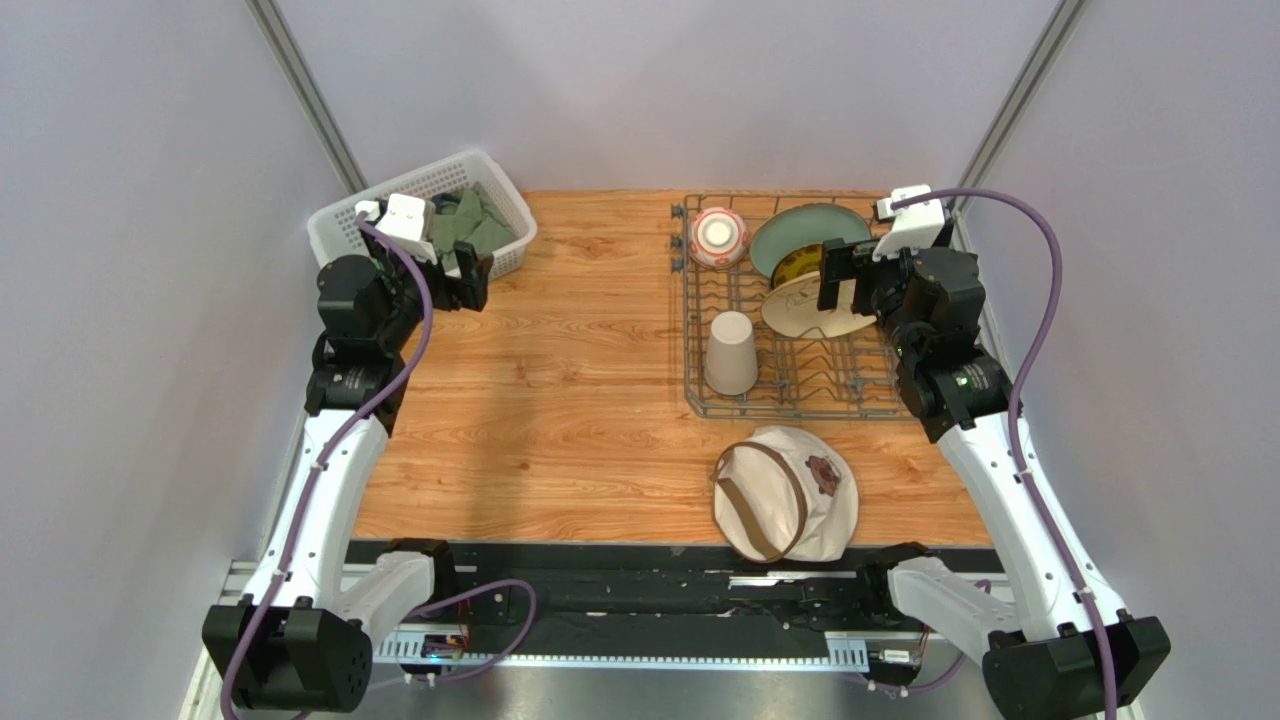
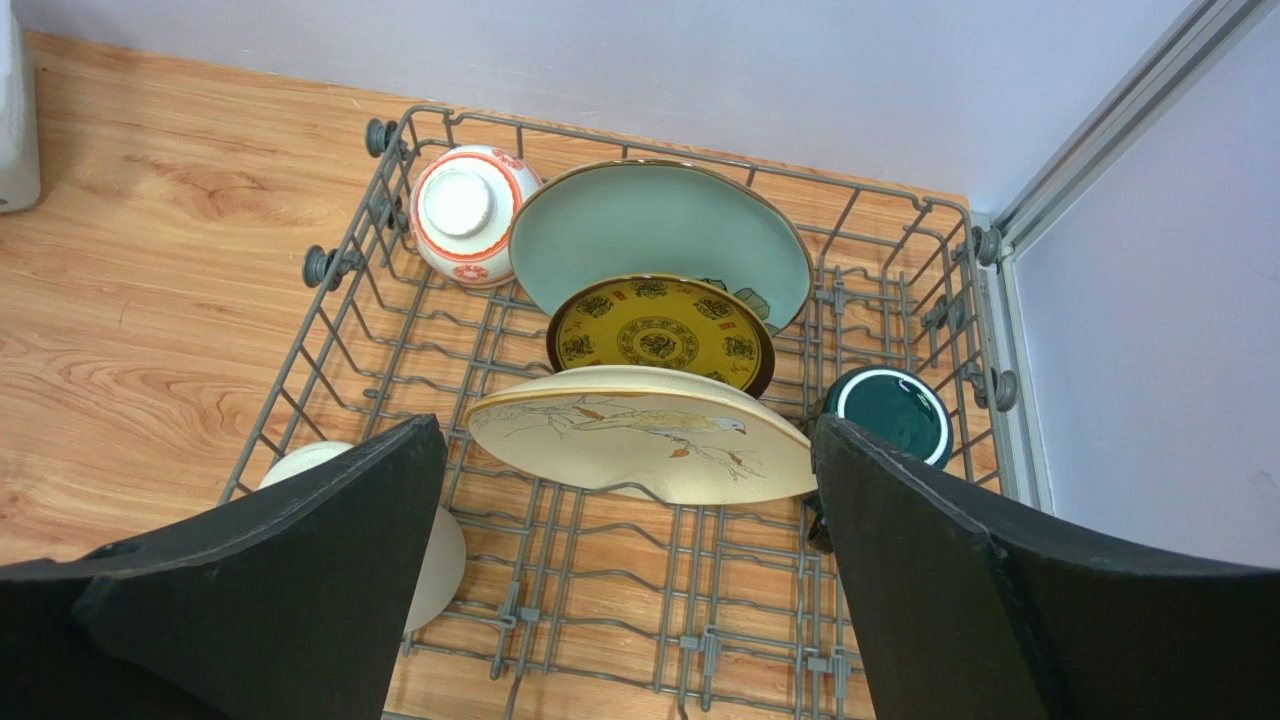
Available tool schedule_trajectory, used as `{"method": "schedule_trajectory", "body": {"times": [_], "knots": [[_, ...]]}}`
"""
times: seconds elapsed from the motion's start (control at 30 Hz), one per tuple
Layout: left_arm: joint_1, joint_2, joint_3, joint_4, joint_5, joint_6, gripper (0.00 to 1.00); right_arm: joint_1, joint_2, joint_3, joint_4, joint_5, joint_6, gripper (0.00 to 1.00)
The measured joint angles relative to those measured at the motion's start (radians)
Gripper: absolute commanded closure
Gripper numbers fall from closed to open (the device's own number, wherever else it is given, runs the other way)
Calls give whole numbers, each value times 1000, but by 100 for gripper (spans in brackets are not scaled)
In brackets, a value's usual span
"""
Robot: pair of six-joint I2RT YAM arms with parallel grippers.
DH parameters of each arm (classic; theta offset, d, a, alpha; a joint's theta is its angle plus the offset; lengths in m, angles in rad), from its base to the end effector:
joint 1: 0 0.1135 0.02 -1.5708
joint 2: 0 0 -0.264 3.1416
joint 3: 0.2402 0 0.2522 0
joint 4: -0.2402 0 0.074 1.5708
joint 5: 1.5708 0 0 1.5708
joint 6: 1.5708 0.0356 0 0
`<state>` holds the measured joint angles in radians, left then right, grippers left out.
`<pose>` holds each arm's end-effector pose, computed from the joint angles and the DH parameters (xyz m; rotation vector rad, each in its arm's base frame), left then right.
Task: Unload the mixed dishes from the dish rack
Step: Pick up the plate from the dish rack.
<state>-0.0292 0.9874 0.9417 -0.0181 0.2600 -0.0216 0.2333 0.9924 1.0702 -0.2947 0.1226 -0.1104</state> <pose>0.2298 -0.0159 0.3757 0.2056 1.6254 -0.2513 0.2170 0.0471 0.3899 -0.2184 1.7727 -0.0212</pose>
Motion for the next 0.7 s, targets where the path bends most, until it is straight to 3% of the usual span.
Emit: {"method": "schedule_trajectory", "body": {"times": [0.53,0.7], "knots": [[0,19,0,0,0,1,6,0,5,-4,-1,-20,-21,0],[0,32,0,-15,0,5,6,0,99,75,-57,-35,-80,0]]}}
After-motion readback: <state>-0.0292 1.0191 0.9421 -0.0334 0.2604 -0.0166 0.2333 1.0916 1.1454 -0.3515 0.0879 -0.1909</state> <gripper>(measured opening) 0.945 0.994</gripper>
